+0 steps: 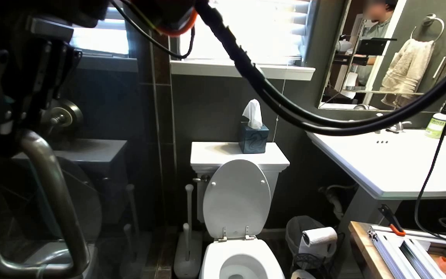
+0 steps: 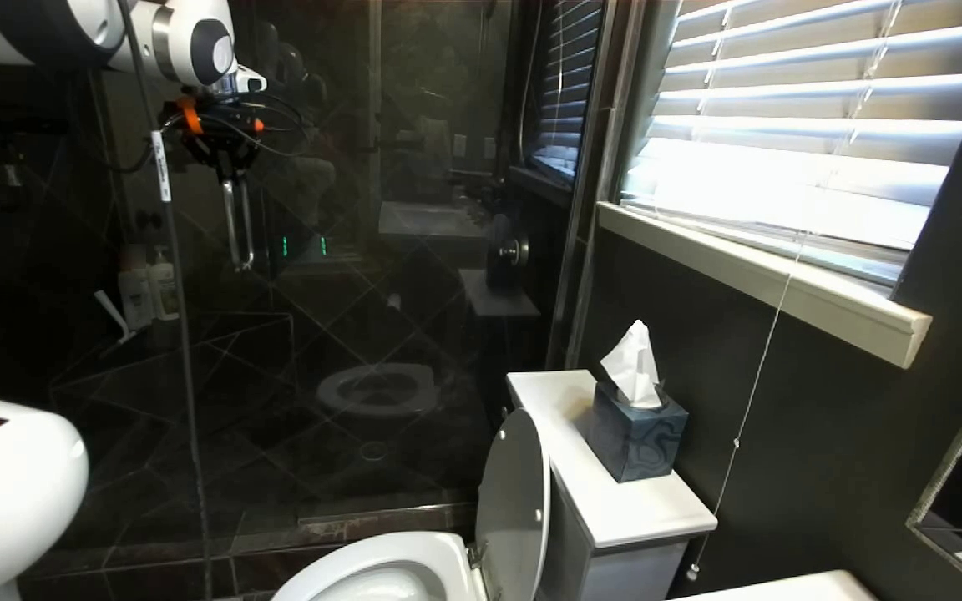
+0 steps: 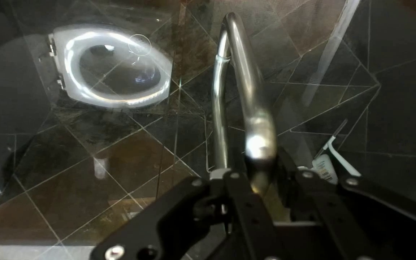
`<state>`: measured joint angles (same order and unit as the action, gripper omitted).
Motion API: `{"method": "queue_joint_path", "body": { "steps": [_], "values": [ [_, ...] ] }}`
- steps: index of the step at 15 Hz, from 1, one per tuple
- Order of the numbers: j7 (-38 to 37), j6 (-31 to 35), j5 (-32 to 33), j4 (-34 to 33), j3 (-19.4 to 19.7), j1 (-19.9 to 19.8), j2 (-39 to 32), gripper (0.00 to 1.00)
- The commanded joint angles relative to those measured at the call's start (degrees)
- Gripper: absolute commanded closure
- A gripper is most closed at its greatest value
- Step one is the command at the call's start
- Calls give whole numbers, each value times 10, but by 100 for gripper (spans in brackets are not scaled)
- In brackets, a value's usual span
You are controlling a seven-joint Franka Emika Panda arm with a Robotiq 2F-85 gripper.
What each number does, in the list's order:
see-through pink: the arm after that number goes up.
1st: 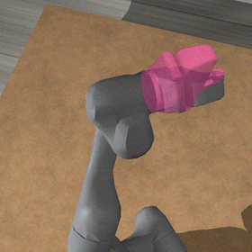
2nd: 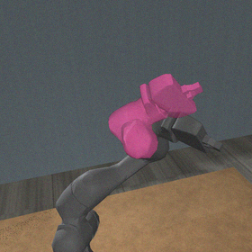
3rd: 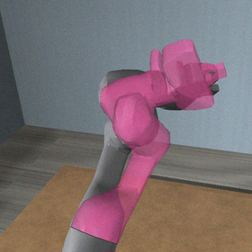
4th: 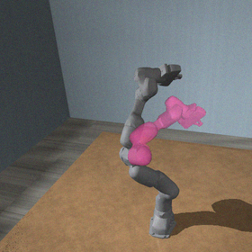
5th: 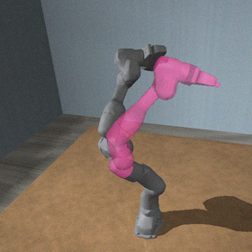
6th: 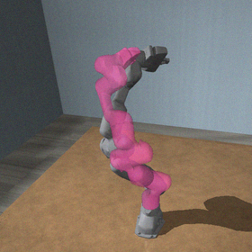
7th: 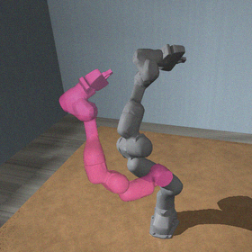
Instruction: Pull the glass shower door forward
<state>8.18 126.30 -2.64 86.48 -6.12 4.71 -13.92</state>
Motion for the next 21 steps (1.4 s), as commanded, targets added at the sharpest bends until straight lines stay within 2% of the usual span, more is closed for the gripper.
{"method": "queue_joint_path", "body": {
  "steps": [1, 7, 10, 21],
  "values": [
    [-20, -28, 6, -20, 3, 4, -12, 94],
    [-183, -145, 87, -21, 19, 35, 12, 94],
    [-246, -175, 115, -15, 21, 47, 23, 94],
    [-342, -243, 102, 21, 9, 58, 69, 94]
  ]
}}
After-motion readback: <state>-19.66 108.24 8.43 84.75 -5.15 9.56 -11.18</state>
